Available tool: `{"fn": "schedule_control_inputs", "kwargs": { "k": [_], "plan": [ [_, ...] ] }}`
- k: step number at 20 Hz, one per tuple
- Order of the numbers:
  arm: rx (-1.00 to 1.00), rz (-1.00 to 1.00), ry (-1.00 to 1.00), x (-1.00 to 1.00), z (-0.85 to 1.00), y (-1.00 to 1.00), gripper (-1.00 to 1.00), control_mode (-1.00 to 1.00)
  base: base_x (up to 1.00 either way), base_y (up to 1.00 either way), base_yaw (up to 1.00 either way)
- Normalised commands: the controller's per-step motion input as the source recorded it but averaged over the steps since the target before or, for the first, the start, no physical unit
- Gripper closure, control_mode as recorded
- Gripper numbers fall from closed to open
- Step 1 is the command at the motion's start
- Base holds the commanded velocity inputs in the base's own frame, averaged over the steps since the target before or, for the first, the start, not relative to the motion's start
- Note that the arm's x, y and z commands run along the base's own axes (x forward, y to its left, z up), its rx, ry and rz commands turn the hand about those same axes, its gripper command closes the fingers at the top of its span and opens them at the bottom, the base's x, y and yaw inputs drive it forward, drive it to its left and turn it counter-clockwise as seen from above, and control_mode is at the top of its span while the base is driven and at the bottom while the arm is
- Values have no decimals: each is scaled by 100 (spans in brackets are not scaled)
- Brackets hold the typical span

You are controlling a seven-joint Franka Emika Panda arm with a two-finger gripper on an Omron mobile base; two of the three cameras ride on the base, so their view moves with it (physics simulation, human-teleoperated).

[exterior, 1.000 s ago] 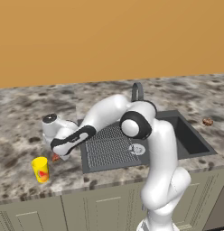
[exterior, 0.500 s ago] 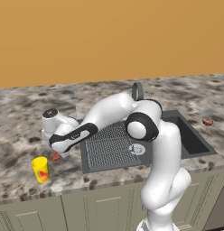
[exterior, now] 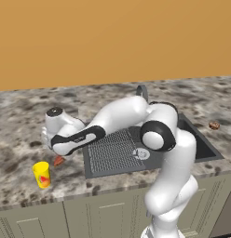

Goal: Remove the sweet potato and mushroom from the sink. Then move the bowl and cup from the counter to the sink for washing.

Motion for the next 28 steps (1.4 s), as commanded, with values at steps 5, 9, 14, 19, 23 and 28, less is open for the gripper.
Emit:
{"fn": "schedule_control_inputs", "kwargs": {
  "k": [5, 9, 14, 19, 23, 28],
  "plan": [
    [3, 26, 0, -28, 29, -23, -100, -100, 0, 0, 0],
    [4, 30, 0, -30, 32, -18, -100, -100, 0, 0, 0],
    [3, 27, 0, -28, 29, -10, -100, -100, 0, 0, 0],
    [0, 28, 0, -32, 23, -5, -100, -100, 0, 0, 0],
    [0, 23, -4, -33, 19, 0, -100, -100, 0, 0, 0],
    [0, 16, -4, -20, 18, 0, -100, -100, 0, 0, 0]
  ]
}}
